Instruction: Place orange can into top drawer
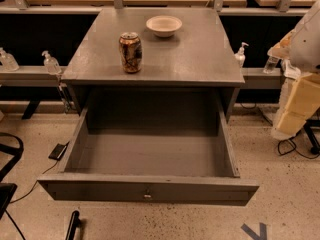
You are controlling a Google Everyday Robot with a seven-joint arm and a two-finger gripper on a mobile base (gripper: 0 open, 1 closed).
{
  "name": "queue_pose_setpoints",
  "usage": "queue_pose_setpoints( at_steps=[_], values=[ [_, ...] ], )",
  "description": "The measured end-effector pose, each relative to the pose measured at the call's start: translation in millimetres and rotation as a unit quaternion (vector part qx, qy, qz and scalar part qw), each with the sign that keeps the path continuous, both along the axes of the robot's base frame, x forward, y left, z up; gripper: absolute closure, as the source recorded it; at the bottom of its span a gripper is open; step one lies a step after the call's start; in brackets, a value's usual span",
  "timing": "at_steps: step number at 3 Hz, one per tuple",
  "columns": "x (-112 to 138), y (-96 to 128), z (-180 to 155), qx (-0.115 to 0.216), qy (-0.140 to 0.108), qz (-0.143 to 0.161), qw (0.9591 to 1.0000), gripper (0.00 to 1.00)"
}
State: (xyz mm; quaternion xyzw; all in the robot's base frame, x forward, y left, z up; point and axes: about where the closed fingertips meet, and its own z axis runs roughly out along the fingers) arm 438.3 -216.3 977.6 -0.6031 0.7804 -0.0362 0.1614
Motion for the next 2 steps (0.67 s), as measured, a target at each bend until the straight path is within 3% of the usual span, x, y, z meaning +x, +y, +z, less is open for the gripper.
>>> queue_pose_setpoints(
  at_steps=[1, 2],
  values=[
    [0.0, 0.0, 0.0, 0.000, 0.000, 0.000, 1.0000, 0.00],
    [25.8, 15.2, 12.3, 0.030, -0.028, 0.020, 0.9990, 0.00]
  ],
)
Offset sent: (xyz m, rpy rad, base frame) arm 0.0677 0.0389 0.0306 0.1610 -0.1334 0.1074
